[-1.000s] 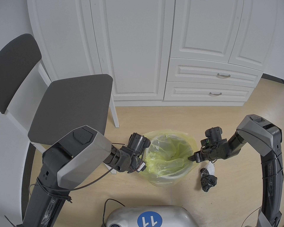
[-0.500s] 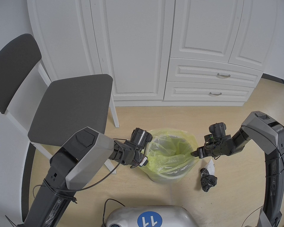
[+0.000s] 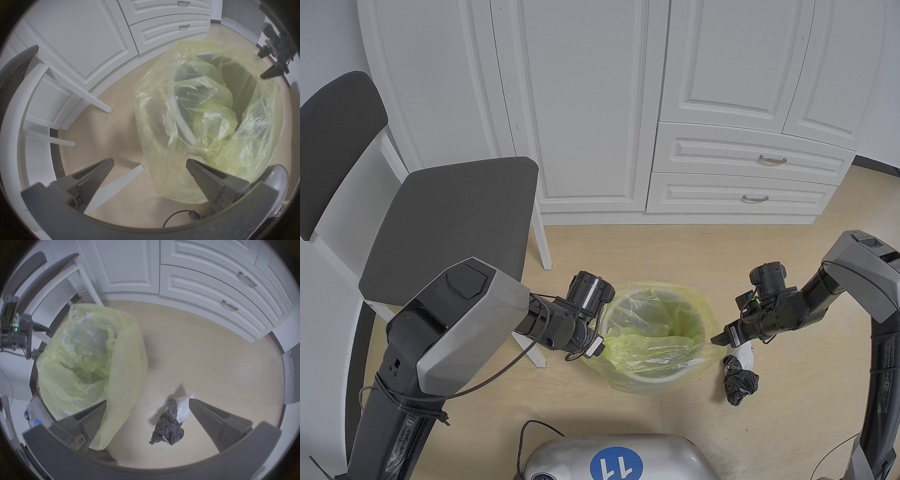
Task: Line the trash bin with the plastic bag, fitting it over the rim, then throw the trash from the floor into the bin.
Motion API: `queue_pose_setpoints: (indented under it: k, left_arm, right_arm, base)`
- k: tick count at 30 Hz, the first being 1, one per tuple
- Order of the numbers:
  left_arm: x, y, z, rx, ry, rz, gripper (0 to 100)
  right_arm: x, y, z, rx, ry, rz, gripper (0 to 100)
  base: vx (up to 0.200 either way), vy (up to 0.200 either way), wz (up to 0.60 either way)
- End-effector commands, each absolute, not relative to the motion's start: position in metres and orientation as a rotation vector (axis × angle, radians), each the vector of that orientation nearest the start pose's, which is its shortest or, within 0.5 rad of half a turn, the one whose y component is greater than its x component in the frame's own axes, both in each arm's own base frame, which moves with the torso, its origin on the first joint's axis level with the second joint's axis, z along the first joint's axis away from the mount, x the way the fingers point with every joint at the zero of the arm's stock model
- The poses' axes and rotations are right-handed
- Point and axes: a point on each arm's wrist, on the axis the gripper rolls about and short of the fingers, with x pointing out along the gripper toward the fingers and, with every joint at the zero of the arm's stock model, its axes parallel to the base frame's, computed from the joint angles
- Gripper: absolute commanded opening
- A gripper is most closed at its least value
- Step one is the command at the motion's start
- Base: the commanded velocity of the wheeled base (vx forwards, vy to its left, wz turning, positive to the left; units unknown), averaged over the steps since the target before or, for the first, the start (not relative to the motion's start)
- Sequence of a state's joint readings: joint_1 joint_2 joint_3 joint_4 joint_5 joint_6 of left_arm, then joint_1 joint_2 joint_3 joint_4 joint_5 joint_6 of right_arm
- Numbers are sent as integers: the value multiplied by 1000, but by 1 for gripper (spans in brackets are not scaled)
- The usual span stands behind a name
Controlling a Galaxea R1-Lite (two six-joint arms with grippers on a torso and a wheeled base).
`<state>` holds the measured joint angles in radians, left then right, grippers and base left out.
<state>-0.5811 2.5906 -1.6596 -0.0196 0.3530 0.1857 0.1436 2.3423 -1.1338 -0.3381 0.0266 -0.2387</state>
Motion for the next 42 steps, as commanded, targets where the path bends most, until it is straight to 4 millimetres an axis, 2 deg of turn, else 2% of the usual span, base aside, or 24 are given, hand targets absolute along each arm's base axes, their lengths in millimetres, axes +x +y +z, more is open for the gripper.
queue_pose_setpoints:
  k: [1, 3, 8, 13, 21, 30, 36, 39, 41, 42]
  left_arm:
    - [404, -255, -13, 586, 802, -290, 100]
    - [405, -254, -16, 578, 810, -285, 100]
    - [406, -253, -20, 561, 823, -314, 100]
    - [419, -249, -31, 555, 837, -304, 100]
    - [432, -228, -42, 576, 948, -265, 100]
    - [433, -228, -36, 563, 952, -261, 100]
    - [416, -232, -3, 519, 930, -280, 100]
    - [403, -231, 24, 493, 882, -314, 100]
    - [399, -231, 33, 489, 859, -320, 100]
    - [392, -230, 43, 487, 838, -327, 100]
  right_arm:
    - [407, 62, -32, -291, 920, 280, 100]
    - [411, 64, -39, -287, 932, 282, 100]
    - [418, 65, -35, -264, 982, 278, 100]
    - [429, 66, -35, -212, 1033, 236, 100]
    - [429, 66, -37, -256, 1052, 164, 100]
    - [427, 66, -31, -270, 1078, 136, 100]
    - [403, 61, 22, -278, 1020, 192, 100]
    - [382, 59, 58, -288, 951, 290, 100]
    - [375, 58, 66, -286, 935, 309, 100]
    - [367, 62, 77, -273, 904, 351, 100]
  base:
    - [0, 0, 0]
    - [0, 0, 0]
    - [0, 0, 0]
    - [0, 0, 0]
    - [0, 0, 0]
    - [0, 0, 0]
    - [0, 0, 0]
    - [0, 0, 0]
    - [0, 0, 0]
    - [0, 0, 0]
